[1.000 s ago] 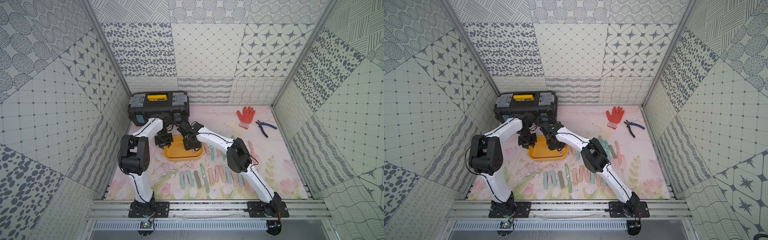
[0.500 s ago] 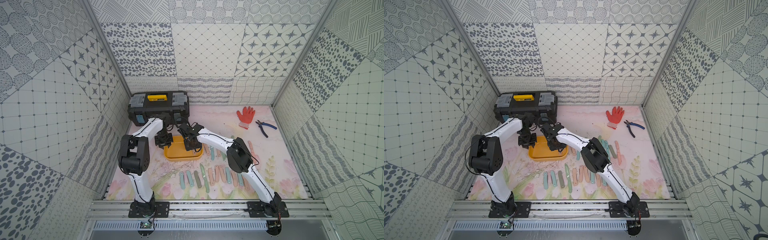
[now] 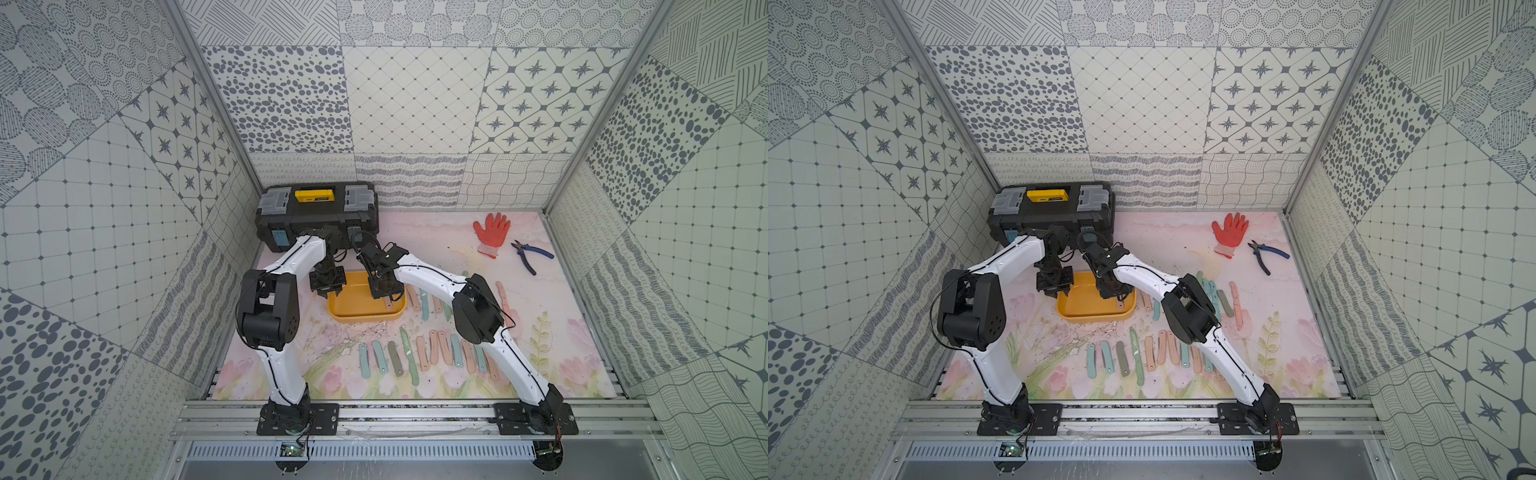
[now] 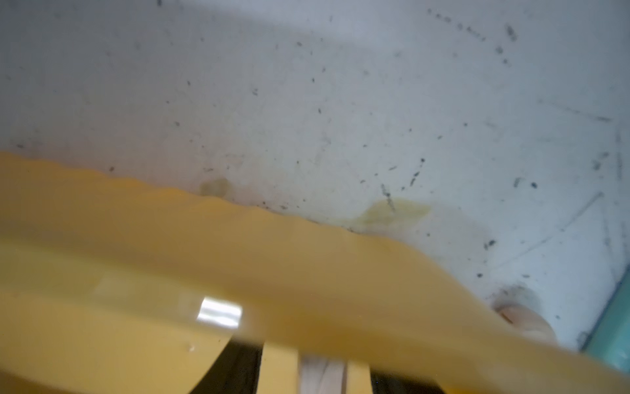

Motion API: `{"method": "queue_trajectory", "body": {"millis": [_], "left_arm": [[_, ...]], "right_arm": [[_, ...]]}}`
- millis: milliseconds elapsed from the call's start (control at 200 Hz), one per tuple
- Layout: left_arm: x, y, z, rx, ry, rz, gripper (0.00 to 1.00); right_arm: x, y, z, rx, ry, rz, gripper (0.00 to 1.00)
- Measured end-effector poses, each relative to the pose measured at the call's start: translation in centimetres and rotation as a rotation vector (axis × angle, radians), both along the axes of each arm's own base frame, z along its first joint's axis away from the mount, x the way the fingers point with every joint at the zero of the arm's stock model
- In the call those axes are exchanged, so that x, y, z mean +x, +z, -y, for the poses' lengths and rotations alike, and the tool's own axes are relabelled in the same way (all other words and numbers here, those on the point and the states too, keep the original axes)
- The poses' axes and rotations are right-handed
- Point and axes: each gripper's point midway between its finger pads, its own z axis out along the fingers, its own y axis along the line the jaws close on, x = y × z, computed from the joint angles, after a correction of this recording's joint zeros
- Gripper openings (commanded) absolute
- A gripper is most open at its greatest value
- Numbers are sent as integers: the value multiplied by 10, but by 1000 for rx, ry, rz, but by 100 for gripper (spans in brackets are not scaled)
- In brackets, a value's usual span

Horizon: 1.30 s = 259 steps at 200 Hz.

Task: Take the fruit knife out of the storage box
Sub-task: Pick up the fruit knife from the storage box.

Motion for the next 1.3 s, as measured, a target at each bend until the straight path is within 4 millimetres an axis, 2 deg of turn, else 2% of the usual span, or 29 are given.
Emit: {"method": "queue_trajectory", "body": {"millis": [470,760,1051,1296], "left_arm": [[0,0,-1,6,0,1,31],[0,0,-1,6,0,1,30],[0,0,-1,6,0,1,30],[1,0,-1,5,0,4,30]], "right_arm": [[1,-1,0,2,2,-6,27],[3,0,1,0,2,2,22],[4,2,2,-9,10,10,22],[9,27,-1,3,28,41,21]]}}
